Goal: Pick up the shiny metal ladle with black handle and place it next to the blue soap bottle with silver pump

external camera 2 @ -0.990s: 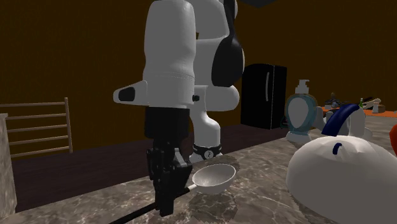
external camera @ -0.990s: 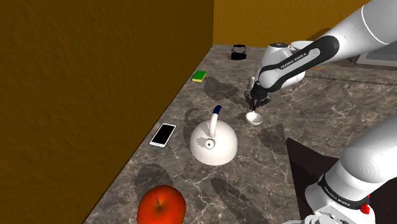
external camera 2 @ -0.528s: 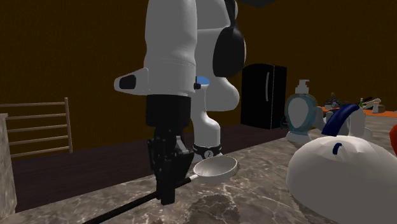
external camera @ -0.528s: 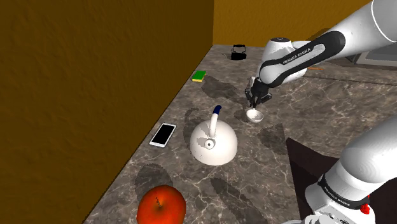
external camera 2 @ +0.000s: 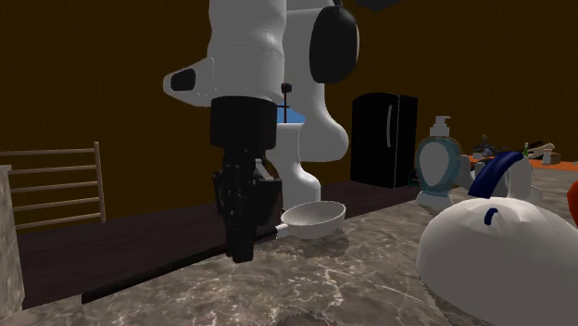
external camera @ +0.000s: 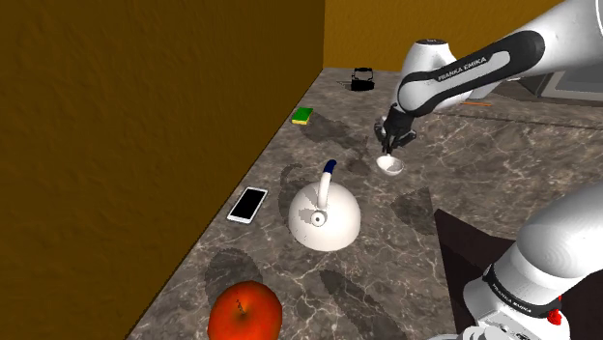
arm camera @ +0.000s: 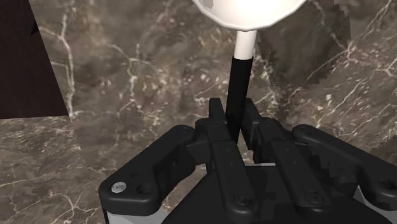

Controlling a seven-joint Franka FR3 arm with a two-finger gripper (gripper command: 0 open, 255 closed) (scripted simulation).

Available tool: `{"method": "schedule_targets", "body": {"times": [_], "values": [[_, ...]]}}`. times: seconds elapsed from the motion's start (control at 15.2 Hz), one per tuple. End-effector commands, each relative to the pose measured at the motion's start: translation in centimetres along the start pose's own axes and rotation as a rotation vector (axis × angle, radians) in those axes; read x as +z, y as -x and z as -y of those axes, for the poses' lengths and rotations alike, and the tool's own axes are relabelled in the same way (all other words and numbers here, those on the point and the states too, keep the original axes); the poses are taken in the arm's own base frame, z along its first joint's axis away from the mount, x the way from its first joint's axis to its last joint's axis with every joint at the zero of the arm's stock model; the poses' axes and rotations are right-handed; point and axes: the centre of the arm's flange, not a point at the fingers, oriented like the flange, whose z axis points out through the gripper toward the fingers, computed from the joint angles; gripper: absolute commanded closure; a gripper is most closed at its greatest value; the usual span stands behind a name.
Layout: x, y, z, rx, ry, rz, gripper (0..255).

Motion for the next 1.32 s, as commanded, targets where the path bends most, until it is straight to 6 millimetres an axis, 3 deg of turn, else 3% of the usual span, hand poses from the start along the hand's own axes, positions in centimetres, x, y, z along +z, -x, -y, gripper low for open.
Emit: {"method": "schedule_targets", "body": {"times": [0.0, 1.25], "values": [[-1.1, -0.1, 0.1, 0.000, 0.000, 0.000, 255], [-11.1, -1.2, 1.1, 0.000, 0.000, 0.000, 255]]}}
